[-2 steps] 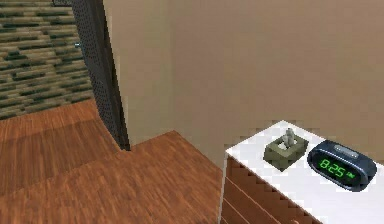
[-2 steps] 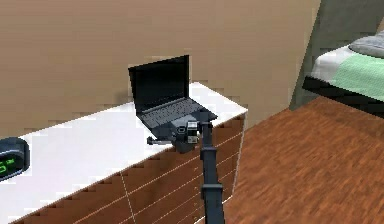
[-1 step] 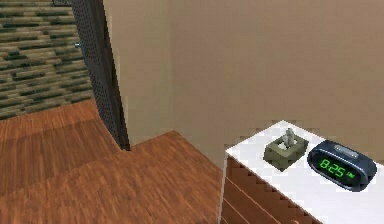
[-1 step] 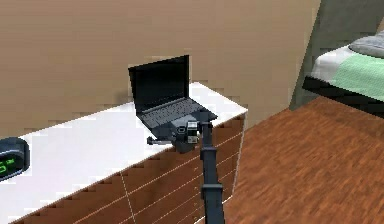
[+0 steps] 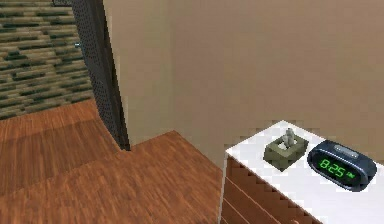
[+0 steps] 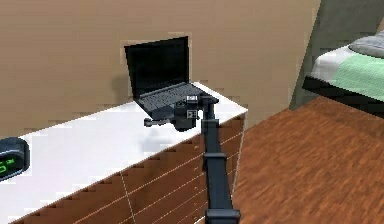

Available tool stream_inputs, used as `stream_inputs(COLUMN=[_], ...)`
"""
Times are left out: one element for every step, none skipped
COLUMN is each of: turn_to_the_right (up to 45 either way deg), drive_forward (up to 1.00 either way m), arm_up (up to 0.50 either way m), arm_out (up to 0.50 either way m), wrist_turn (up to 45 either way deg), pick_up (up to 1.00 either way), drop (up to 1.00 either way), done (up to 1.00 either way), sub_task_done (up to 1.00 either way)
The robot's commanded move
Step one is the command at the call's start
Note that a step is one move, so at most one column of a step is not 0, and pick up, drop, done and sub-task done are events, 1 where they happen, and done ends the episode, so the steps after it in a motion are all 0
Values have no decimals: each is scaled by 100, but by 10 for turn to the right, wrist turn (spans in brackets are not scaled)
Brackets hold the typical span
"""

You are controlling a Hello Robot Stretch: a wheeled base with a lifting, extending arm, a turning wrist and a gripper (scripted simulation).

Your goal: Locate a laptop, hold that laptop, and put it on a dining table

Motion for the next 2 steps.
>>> stream_inputs(turn_to_the_right=[0,0], drive_forward=[0,0], arm_up=[18,0], arm_out=[0,0], wrist_turn=[0,-450], pick_up=[0,0], drop=[0,0], done=[0,0], sub_task_done=[0,0])
